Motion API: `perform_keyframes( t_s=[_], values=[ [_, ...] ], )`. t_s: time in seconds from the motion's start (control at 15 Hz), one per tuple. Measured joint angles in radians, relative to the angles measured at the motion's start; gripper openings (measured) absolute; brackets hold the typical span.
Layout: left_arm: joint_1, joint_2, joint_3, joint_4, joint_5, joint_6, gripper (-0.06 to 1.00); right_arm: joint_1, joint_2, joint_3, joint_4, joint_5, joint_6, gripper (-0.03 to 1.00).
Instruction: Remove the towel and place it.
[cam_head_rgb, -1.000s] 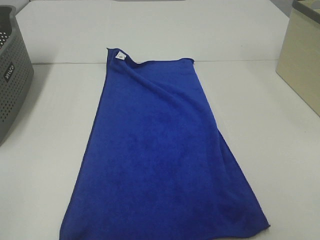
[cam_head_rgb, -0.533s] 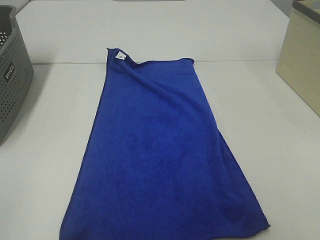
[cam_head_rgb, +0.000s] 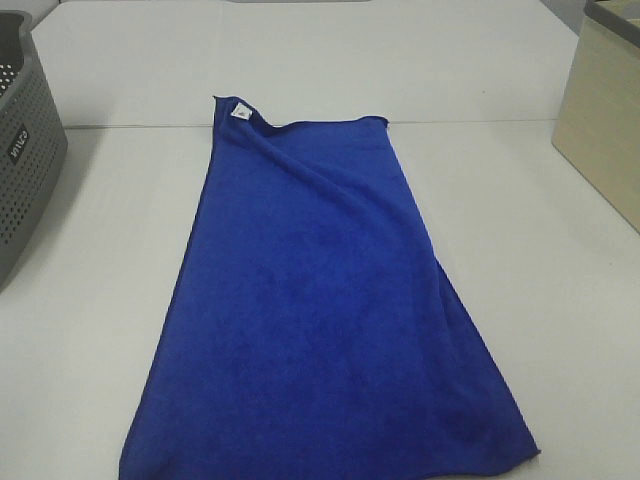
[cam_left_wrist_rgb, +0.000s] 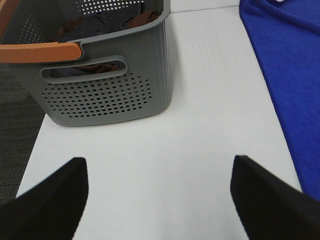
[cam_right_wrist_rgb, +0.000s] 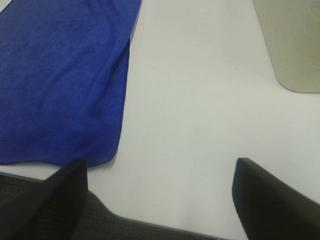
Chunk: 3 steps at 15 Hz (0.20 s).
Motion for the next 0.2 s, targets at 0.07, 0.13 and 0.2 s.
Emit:
perform_keyframes(
  t_s=[0.07,0.13,0.2],
  values=[
    [0.000,0.000,0.000,0.000,0.000,0.000,0.74,0.000,0.000,0.000,0.000,0.000,0.000,0.78],
    [0.000,0.000,0.000,0.000,0.000,0.000,0.74,0.000,0.000,0.000,0.000,0.000,0.000,0.78],
    [0.000,0.000,0.000,0.000,0.000,0.000,0.74,0.000,0.000,0.000,0.000,0.000,0.000,0.78]
  ],
)
